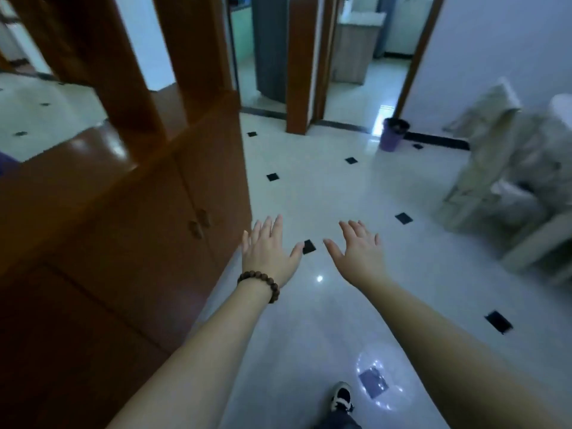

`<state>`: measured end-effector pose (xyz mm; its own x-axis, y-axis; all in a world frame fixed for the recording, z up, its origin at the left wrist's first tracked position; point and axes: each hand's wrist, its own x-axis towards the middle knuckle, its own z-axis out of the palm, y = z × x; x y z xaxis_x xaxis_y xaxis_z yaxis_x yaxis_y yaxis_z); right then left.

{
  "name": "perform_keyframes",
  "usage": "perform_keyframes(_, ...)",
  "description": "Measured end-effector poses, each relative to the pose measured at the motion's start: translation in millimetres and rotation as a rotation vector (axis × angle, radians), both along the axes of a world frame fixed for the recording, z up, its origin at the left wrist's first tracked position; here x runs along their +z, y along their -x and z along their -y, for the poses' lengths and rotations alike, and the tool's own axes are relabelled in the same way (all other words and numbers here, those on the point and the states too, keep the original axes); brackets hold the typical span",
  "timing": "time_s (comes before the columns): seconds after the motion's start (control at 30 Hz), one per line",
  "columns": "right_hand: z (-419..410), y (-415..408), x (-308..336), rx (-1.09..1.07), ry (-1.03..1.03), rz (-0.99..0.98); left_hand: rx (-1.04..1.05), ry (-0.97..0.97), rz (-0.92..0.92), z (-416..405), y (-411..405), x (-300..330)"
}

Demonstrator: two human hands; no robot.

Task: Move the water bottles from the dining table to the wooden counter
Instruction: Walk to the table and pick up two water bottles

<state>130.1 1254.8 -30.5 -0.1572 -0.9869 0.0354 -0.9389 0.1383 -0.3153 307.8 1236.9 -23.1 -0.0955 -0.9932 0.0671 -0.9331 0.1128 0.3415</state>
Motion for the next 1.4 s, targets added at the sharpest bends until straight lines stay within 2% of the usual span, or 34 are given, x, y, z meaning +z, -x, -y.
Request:
perform_keyframes(0.27,-76.5,195.5,1.9,-0.419,-0.013,-0.021,-0.371,-0.021,0.025,-2.1,194.5,-0.7)
perform_keyframes(0.63,-176.5,428.7,5.5,-0.828,0.04,0.04,-0.761,0.035,0.045,-41.8,481.4,6.5)
perform_keyframes(1.03,-218.1,578.4,11.3,-0.996,0.047,0.048,-0.945,0.044,0.055,-59.4,663.6,7.5)
perform_keyframes(1.4,-154.5,730.9,-21.8,-1.039,-0.002,0.093,-0.945,-0.012,0.083,21.7,816.0,-26.6)
